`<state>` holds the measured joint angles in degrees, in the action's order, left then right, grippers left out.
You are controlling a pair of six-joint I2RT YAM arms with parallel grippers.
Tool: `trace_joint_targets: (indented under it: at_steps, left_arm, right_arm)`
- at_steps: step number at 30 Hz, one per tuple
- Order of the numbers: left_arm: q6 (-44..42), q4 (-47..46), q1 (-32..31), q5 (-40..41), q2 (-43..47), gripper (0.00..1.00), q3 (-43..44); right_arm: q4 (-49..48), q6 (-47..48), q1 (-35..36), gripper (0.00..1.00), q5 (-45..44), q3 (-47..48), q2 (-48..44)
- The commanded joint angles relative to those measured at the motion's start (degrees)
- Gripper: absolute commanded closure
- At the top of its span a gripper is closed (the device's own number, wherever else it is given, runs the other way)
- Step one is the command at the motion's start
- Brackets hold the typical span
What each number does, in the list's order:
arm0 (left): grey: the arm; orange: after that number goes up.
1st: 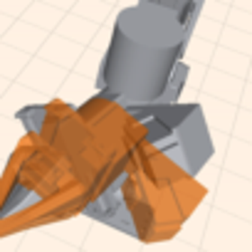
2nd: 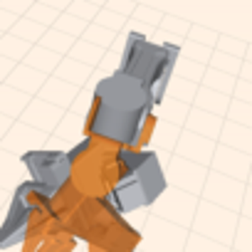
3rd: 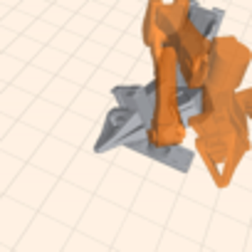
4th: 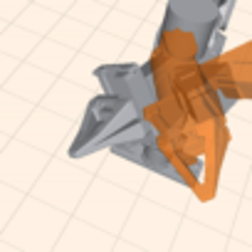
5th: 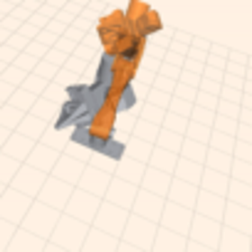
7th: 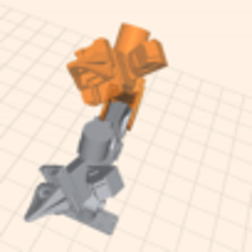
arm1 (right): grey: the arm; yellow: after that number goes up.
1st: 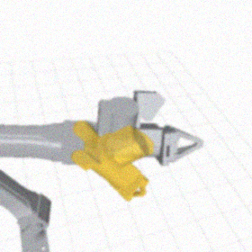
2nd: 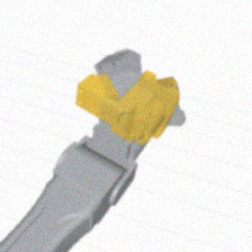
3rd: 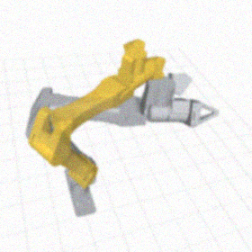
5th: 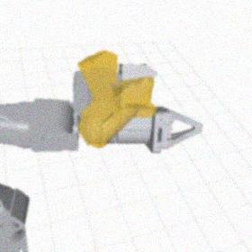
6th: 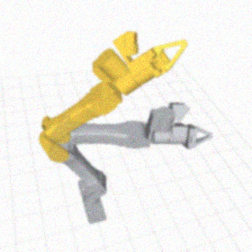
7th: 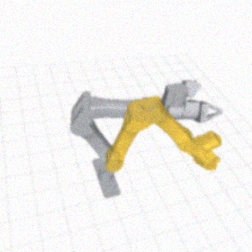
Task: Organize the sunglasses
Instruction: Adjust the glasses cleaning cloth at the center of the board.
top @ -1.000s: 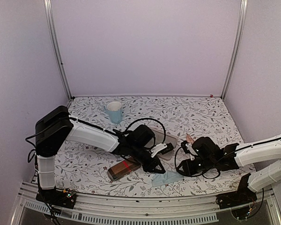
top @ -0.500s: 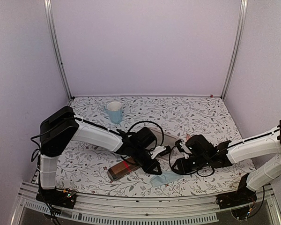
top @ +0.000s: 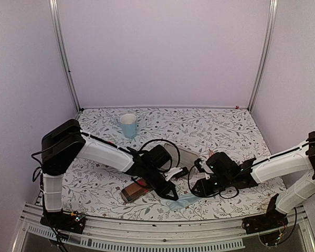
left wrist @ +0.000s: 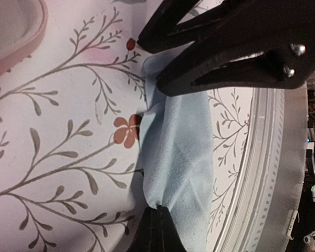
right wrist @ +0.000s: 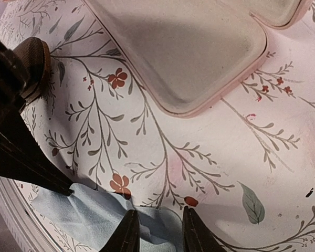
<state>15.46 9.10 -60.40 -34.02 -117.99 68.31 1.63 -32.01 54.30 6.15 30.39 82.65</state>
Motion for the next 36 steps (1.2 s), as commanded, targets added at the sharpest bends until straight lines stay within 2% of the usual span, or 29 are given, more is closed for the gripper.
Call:
trace_joint_targets:
  at_steps: [1,5,8,15,18,31,36]
  left_arm:
    - [0.84,0.35,0.05,-1.92,1.28,1.00,-1.38]
    - [0.88,0.30,0.01,-0.91,1.72,0.97,-1.25]
    - [1.14,0.46,0.02,1.12,2.87,0.92,-1.46]
    - [1.83,0.43,0.29,6.09,7.77,0.78,-3.10]
    - [2.19,0.48,0.48,7.04,9.08,0.71,-4.02]
    - [6.47,-2.46,0.23,2.91,11.01,0.55,-10.94]
    - [7.37,-5.44,0.34,-0.53,9.82,0.55,-11.53]
  right_arm:
    - [-1.08,0.50,-0.32,0.72,1.15,-0.11,1.05]
    - [-1.66,0.47,-0.28,0.75,2.35,-0.70,0.11]
    - [-1.52,0.41,-0.31,0.80,2.39,-1.33,-1.09]
    - [-0.34,-0.10,-0.25,0.80,1.40,-2.04,-3.13]
    - [-0.40,-0.03,-0.30,0.84,1.32,-1.92,-3.00]
    - [-0.56,0.02,-0.27,0.84,1.57,-1.95,-3.13]
    - [-0.34,0.00,-0.27,0.84,1.53,-2.01,-3.57]
